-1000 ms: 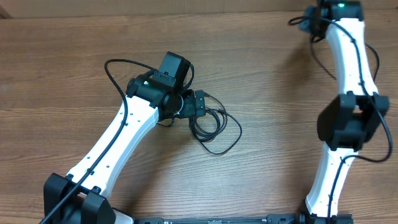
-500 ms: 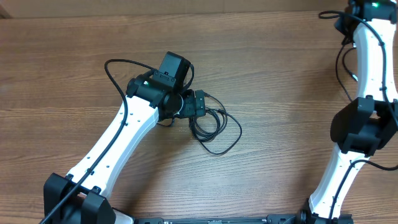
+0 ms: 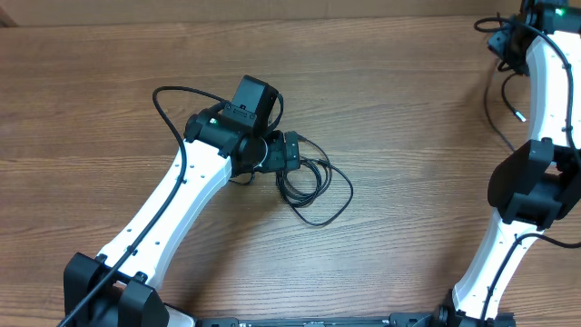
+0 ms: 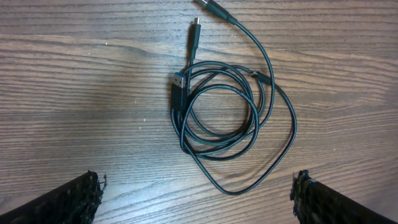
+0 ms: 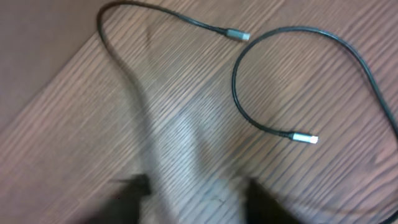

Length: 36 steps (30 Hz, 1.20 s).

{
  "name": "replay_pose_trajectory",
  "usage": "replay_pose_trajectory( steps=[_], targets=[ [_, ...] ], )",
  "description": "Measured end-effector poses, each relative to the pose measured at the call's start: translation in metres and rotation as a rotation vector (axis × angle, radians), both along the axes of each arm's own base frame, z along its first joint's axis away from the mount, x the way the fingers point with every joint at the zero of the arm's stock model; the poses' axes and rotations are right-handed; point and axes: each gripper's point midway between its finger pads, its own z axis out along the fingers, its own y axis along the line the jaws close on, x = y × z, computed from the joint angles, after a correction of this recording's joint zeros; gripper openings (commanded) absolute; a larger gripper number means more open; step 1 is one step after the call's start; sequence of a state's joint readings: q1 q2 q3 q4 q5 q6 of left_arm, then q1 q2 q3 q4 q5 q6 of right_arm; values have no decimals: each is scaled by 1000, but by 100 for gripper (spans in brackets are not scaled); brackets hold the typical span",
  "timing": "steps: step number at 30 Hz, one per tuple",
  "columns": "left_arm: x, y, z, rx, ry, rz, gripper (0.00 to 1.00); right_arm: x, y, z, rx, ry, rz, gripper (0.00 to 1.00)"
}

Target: Untangle cables

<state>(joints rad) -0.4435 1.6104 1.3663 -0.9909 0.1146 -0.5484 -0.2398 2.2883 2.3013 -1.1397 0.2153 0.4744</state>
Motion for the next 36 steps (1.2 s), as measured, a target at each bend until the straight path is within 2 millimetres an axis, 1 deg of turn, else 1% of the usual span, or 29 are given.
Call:
replay_pose_trajectory(
  steps=[3, 6, 8, 11, 15, 19, 20, 22, 25, 27, 29, 32, 35, 36],
  targets=[
    [0, 0, 0, 0, 0, 0, 99, 0, 1, -3, 4, 5, 9, 90],
    [0, 0, 0, 0, 0, 0, 100, 0, -1, -4, 7, 6, 6, 96],
    [0, 0, 0, 0, 0, 0, 100, -1, -5, -5, 11, 7, 0, 97],
    [0, 0, 0, 0, 0, 0, 99, -6, -17, -5, 15, 10, -23, 100],
    [0, 0, 0, 0, 0, 0, 99, -18, -43, -7, 19, 19, -76, 100],
    [0, 0, 0, 0, 0, 0, 100, -39, -82, -8, 24, 33, -155, 100],
    [0, 0, 0, 0, 0, 0, 100, -44, -89, -9, 26, 36, -169, 100],
    [0, 0, 0, 0, 0, 0, 100, -56, -108, -13, 31, 47, -212, 100],
    [0, 0, 0, 0, 0, 0, 100, -79, -133, -26, 47, 83, -271, 100],
    [0, 0, 0, 0, 0, 0, 100, -96, -145, -39, 64, 117, -307, 100],
    [0, 0, 0, 0, 0, 0, 100, -113, -155, -53, 82, 154, -340, 100],
    [0, 0, 0, 0, 0, 0, 100, -132, -163, -70, 105, 196, -374, 100],
    [0, 0, 0, 0, 0, 0, 99, -146, -167, -85, 124, 229, -396, 93],
    [0, 0, 0, 0, 0, 0, 99, -147, -167, -89, 132, 231, -399, 92]
  ],
)
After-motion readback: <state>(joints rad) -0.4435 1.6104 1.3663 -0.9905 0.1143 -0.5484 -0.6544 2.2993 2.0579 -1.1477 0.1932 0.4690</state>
